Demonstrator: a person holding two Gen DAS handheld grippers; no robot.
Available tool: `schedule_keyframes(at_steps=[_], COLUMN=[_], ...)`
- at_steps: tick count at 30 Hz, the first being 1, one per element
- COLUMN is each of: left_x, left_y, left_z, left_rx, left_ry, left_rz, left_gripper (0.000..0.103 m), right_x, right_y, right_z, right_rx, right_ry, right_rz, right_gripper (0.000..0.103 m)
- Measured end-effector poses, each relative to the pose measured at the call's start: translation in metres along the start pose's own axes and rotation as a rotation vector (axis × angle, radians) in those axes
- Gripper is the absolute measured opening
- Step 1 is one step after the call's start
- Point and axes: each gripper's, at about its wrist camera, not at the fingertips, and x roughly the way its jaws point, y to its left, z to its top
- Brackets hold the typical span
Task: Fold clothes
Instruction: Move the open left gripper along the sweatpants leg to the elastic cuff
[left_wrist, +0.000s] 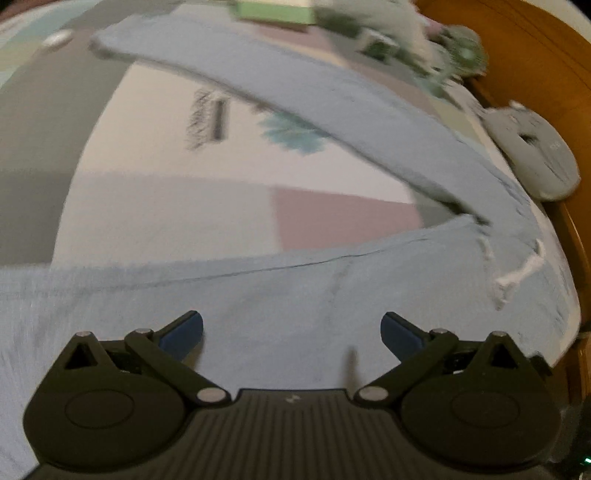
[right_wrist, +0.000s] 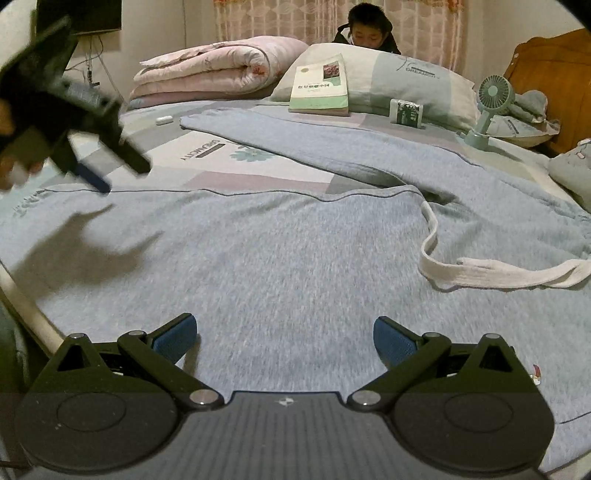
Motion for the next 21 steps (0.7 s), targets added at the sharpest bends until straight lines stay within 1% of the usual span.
schedule_keyframes(at_steps=[2,3,4,6,8,10,12,16,19,21], left_x=[0.01,0.008,0.006,0.002,-0.01,-0.03,-0.048,-0.072,-0.066,-0.057], left_y=[0.017,0.022,0.026,0.03,0.031,0.034,0.042,0.076,0.101,0.121], left_z=[-0.002,-0.001,0.004,0.013,0.02,0.023,0.021,0.012,0.001,-0.004], left_rx=[-0.041,-0.05,-0.071,-0.09,-0.058,-0.004,0.032,-0.019,-0.097,-0.16], left_ry=[-0.026,-0.063,-0.075,-0.066,-0.065,-0.073,-0.075,-0.054,-0.049,-0.038], left_rz=[-0.003,-0.021,-0.013,0.015,0.059,0.12,0.164,0.194,0.216,0.218], left_gripper=[0.102,0.102,0.102,0.102,0.102,0.102,0.102,0.102,0.102,0.102], right_x=[0.001,0.002,0.002,0.003,0.003,0.004,0.004,0.003,0.003,0.004], right_y=[0.001,0.001,0.002,0.002,0.002,0.002,0.002,0.003,0.002,0.003], right_z=[0.0,-0.001,-0.001,-0.001,-0.001,-0.001,-0.002,-0.002,-0.002,-0.002], right_rx=[-0.004,-0.007,-0.009,-0.009,-0.01,-0.011,-0.017,-0.023,-0.015,-0.018], right_ry=[-0.004,-0.005,-0.007,-0.008,-0.01,-0.011,-0.012,-0.012,-0.013,-0.015], right_rz=[-0.01,-0.015,-0.019,-0.021,-0.023,-0.025,-0.027,-0.028,-0.026,-0.03], right_gripper=[0.103,0.103,0.103,0.103,0.103,0.103,0.103,0.103,0.103,0.103])
